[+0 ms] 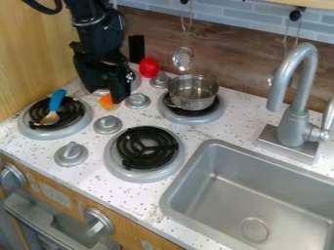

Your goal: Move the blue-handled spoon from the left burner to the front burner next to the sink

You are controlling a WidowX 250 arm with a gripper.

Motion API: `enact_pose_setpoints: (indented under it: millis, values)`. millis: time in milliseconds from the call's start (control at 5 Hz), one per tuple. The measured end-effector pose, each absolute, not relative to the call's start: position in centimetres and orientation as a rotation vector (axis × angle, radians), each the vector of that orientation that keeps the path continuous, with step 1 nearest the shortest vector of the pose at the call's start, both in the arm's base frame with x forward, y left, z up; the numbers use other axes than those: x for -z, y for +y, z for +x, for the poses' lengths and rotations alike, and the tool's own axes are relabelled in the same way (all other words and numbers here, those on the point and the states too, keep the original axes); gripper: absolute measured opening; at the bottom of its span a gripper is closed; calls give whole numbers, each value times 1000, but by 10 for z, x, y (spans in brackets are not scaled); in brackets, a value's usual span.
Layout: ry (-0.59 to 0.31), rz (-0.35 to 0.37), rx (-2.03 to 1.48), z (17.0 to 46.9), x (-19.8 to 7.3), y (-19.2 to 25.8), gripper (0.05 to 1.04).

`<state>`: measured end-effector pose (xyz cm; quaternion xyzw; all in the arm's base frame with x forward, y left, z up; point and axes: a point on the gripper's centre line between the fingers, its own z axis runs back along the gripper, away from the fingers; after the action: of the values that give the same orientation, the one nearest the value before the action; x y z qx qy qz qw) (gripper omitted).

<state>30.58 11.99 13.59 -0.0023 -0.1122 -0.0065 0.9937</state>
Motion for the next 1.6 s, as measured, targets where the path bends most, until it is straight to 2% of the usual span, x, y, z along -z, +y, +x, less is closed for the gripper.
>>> enact_pose_setpoints:
  millis: [200, 400, 600, 1000, 1200, 1400, 1600]
  values:
    - [-192, -21, 14, 305, -124, 118, 1011]
    - [-255, -86, -85, 318, -118, 141, 1011]
    - [-366, -114, -222, 325, -108, 191, 1011]
    - [-549, 53, -369, 330, -110, 257, 1011]
    - [-552, 87, -397, 327, -107, 267, 1011]
    - [-533, 150, -430, 323, -100, 278, 1011]
    - [-472, 169, -453, 319, -82, 285, 1011]
